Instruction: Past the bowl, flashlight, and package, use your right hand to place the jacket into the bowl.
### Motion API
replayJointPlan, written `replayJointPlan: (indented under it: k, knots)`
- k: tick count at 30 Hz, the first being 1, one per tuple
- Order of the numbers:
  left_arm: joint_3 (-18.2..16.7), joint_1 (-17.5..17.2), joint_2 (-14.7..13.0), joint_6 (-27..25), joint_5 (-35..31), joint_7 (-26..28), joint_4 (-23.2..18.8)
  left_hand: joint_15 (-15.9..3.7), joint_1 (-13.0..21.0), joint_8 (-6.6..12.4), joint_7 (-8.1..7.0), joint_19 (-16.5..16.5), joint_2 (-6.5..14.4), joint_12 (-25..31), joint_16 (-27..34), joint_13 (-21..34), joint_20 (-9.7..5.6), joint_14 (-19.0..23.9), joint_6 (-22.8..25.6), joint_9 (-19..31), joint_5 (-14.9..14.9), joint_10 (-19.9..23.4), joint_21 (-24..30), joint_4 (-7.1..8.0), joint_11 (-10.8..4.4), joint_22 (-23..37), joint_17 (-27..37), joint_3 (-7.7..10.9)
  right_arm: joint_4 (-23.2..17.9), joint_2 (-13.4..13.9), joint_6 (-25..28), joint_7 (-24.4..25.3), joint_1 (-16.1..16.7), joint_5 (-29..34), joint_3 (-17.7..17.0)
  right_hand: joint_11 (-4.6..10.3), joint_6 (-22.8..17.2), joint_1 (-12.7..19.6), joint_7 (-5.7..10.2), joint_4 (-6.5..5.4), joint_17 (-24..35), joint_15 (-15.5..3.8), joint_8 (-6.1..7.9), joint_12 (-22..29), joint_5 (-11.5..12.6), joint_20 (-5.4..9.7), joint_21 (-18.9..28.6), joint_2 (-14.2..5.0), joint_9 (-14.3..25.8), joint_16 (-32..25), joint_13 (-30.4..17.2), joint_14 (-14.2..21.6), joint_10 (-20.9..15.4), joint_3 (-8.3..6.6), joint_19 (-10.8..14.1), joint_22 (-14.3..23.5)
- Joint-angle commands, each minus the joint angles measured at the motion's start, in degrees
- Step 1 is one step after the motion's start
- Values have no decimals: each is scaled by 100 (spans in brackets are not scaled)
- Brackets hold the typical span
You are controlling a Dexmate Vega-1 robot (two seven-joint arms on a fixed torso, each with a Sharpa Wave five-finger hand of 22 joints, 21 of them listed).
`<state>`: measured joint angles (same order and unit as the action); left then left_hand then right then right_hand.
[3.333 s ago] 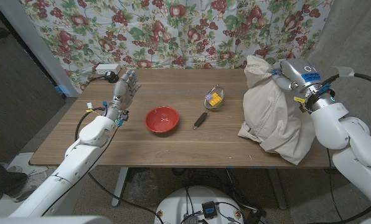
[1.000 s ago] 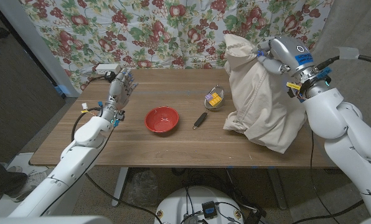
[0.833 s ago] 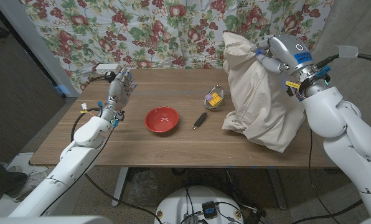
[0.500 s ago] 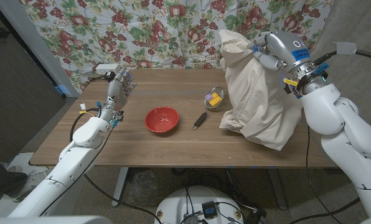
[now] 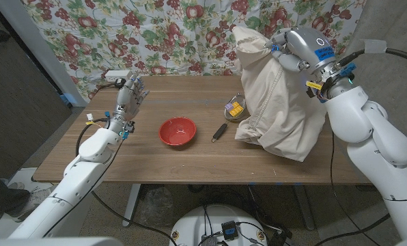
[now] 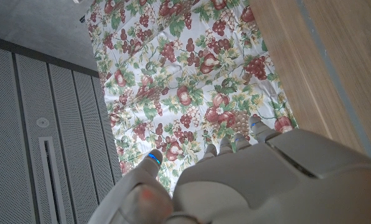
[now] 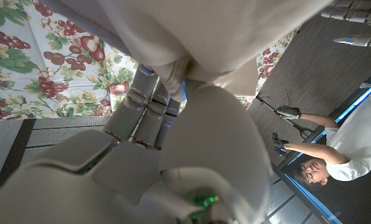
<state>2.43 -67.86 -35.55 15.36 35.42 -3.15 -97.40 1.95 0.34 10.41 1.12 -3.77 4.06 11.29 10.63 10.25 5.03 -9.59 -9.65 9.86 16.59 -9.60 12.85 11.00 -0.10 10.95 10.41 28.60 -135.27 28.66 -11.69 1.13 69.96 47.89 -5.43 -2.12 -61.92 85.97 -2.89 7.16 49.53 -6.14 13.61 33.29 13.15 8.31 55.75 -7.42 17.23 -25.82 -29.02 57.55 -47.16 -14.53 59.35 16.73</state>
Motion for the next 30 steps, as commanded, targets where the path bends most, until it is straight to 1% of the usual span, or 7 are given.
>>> replayJointPlan:
  k: [1,9,30]
  knots:
    - [-108,-115,-12,45,4,29,-63,18,-3,7,-31,2,623,9,4,20,18,-420,-257,20,51,-444,-1,3,-2,12,2,-18,31,40,-23,33,-310,48,301,18,-43,67,-16,-6,23,-626,-23,29,22,452,44,-25,23,29,-161,362,-61,24,-180,-8]
    - [-173,-180,-17,52,18,34,-95,21,-2,7,-37,10,624,11,5,20,16,-416,-255,20,52,-438,1,3,-3,12,2,-17,38,62,11,35,-451,58,468,14,-55,73,-25,-7,41,-624,-28,23,26,453,80,-20,33,48,-165,357,-75,35,-203,-27]
    - [-210,-205,0,57,49,-18,-71,17,-1,5,-26,11,625,7,2,20,21,-420,-256,20,53,-444,0,3,-6,12,2,-16,25,147,12,-3,-923,101,957,19,-54,79,-21,-20,85,-618,-53,1,34,454,169,-33,50,83,-175,364,-82,56,-246,-72]
